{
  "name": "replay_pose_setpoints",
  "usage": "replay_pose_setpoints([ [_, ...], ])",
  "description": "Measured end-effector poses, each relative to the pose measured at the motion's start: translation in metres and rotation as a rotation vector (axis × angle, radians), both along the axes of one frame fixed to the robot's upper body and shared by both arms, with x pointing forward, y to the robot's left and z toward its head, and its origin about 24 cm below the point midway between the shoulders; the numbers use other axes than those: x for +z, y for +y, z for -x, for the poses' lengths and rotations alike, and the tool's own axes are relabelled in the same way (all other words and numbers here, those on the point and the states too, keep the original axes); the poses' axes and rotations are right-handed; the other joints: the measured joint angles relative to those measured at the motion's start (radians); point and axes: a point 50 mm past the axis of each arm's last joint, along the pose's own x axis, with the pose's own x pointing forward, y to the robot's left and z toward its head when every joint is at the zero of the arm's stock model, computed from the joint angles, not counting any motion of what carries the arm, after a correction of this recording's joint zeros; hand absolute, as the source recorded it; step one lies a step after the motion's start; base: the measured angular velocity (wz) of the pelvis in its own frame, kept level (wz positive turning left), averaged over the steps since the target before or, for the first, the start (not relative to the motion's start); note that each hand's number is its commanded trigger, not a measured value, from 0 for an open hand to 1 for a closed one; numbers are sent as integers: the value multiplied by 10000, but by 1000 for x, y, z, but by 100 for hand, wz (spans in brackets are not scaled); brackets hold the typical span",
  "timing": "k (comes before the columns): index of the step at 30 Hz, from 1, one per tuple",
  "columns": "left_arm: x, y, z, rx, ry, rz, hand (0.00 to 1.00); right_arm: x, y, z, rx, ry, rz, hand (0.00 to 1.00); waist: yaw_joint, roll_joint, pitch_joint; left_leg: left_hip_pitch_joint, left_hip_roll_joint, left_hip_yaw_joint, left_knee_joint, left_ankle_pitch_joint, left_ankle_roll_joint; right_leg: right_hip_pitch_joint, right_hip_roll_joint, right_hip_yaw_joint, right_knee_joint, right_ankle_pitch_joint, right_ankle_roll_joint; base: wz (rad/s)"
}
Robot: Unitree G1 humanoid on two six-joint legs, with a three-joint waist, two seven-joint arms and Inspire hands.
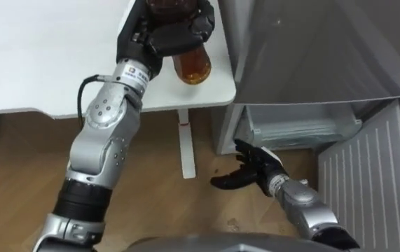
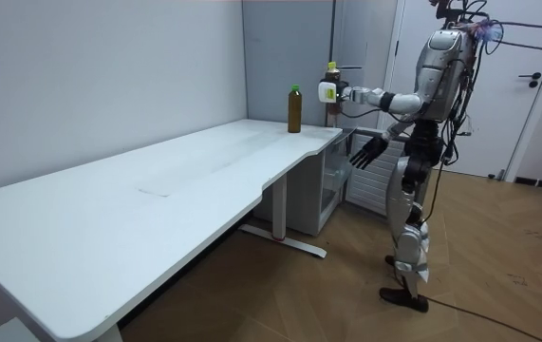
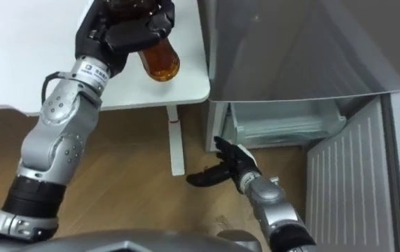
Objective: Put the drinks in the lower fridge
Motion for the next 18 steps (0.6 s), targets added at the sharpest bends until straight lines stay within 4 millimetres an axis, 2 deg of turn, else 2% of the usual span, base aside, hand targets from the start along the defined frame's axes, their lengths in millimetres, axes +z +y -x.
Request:
replay_pose_setpoints([
  [3, -14, 3, 11, -18, 533, -5, 100, 10, 3, -7, 192, -520, -405, 0, 50, -7, -3, -45, -1, -194, -1, 0, 0, 7, 8, -24, 7, 0, 0, 17],
  [5, -24, 6, 20, -54, 899, -47, 100, 15, 5, -9, 456, -788, -632, 0, 73, -8, -4, -52, 2, -384, -12, 0, 0, 43, 10, -202, 12, -1, 0, 18],
  [6, -26, 7, 21, -85, 963, -60, 100, 15, 6, -9, 549, -840, -687, 0, 108, -9, -4, -48, 5, -412, -15, 1, -1, 46, 12, -241, 21, -1, 0, 15],
  [8, -27, 7, 23, -190, 1007, 2, 100, 18, 6, -8, 974, -919, -903, 0, 267, -1, 1, 52, 27, -783, -45, 5, -2, -10, 29, -325, 236, -9, 5, 8],
  [12, -26, 10, 24, -381, 749, -30, 100, 27, 5, -10, 1514, -1359, -1216, 0, 420, -18, 6, 155, 45, -1051, -130, 9, -2, 60, 30, -443, 450, -12, 5, 5],
  [13, -26, 10, 24, -441, 688, -92, 100, 30, 5, -10, 1677, -1517, -1304, 0, 508, 41, 64, 364, 202, -1657, -321, 75, 46, -449, 52, -552, 1315, -165, 5, -26],
  [14, -26, 11, 26, -486, 601, -124, 100, 33, 9, -10, 1860, -1659, -1490, 0, 679, 114, 109, 383, 362, -2400, -351, 69, 36, -959, 310, -254, 1200, -395, -175, -43],
  [15, -26, 15, 27, -377, 488, -152, 100, 36, 13, -11, 2013, -1791, -1623, 0, 722, 5, 95, 303, 385, -2504, -297, 60, 19, -1133, 399, -68, 456, -97, -366, -33],
  [16, -26, 20, 28, -224, 436, -44, 100, 41, 18, -11, 2366, -2018, -1792, 0, 645, -121, 95, 168, 462, -2432, -257, -47, -181, -1201, 400, -385, 4, 864, -460, 20],
  [17, -26, 21, 28, -322, 411, -30, 100, 42, 19, -6, 2511, -1993, -1964, 0, 410, -122, 88, 135, 527, -1974, -293, -59, -309, -1066, 398, -537, -7, 886, -479, 46],
  [18, -27, 18, 29, -468, 428, 15, 100, 41, 18, -5, 2555, -1936, -1982, 0, 346, -133, 93, 115, 534, -1699, -272, -43, -335, -1006, 379, -445, -3, 886, -478, 66],
])
